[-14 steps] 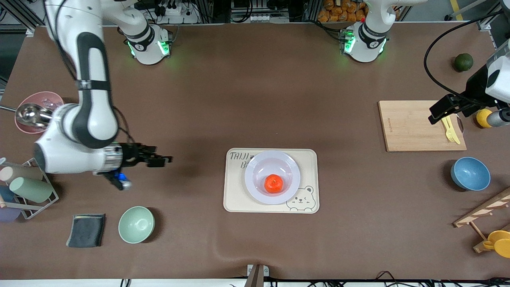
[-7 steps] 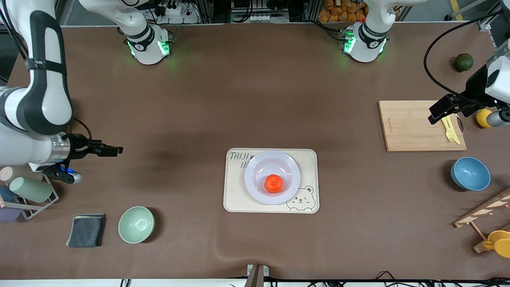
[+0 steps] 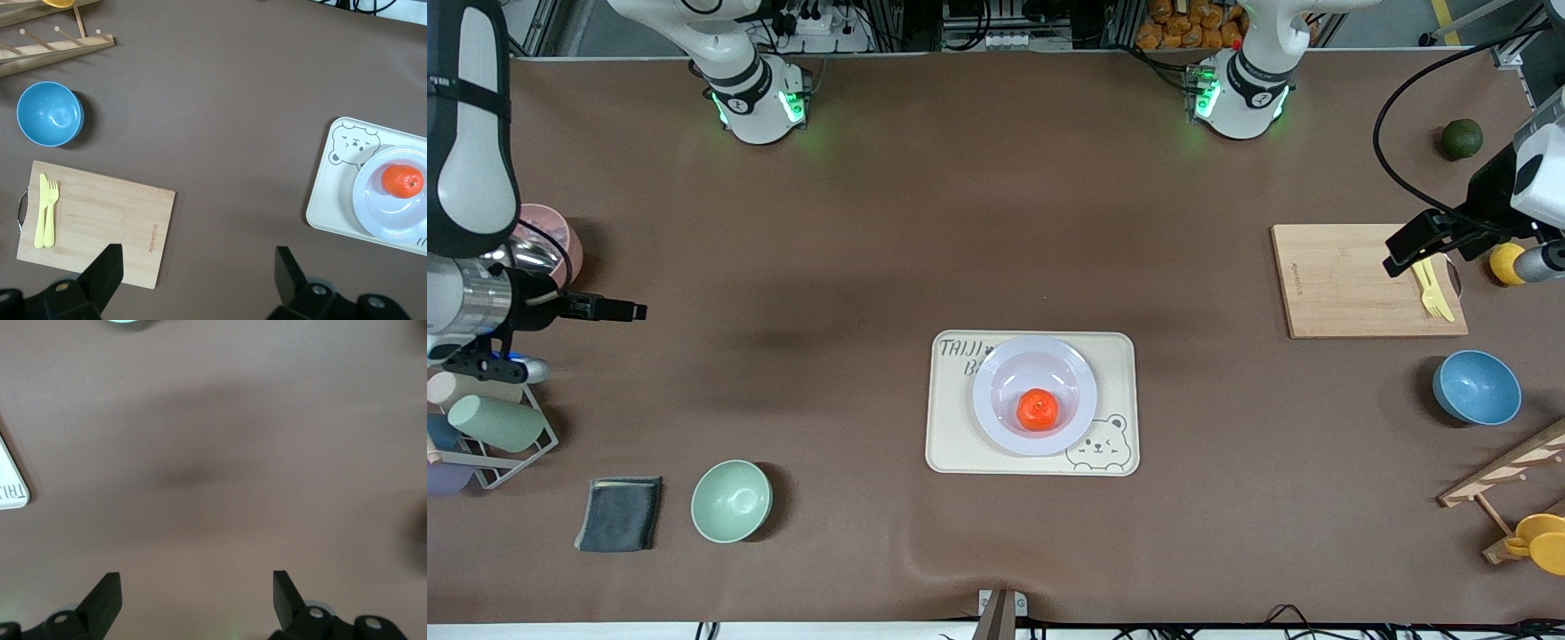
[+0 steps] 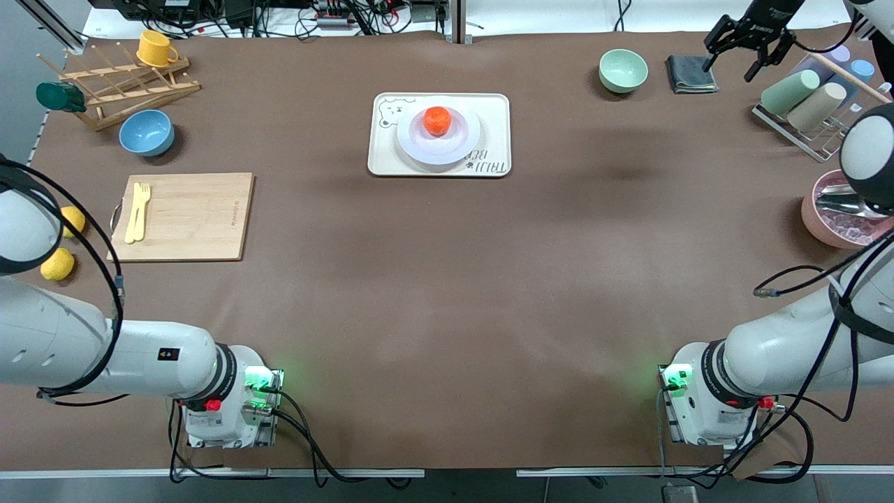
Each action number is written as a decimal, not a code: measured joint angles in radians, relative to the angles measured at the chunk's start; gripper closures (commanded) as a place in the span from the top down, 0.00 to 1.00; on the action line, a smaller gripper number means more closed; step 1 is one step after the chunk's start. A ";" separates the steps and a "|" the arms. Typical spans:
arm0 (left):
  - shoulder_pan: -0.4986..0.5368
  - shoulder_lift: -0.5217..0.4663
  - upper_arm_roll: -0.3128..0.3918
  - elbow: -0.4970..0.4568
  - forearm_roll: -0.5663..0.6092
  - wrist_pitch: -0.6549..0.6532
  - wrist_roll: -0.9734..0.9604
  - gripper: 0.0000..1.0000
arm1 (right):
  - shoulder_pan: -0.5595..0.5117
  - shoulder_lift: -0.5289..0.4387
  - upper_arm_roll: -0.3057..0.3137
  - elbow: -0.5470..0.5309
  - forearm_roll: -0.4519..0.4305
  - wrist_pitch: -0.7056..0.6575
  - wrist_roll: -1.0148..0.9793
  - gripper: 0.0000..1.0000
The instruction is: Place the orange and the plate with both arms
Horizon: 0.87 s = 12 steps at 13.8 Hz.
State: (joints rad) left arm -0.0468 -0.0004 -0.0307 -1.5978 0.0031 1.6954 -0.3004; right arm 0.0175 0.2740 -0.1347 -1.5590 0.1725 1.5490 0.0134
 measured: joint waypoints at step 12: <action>0.000 -0.002 0.002 0.001 0.000 0.000 0.008 1.00 | -0.030 -0.253 0.117 0.026 -0.118 -0.089 0.000 1.00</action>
State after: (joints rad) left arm -0.0464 -0.0020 -0.0291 -1.5973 0.0031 1.6954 -0.2928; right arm -0.0129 0.0206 -0.0173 -1.5333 0.0544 1.4596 0.0134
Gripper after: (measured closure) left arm 0.000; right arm 0.000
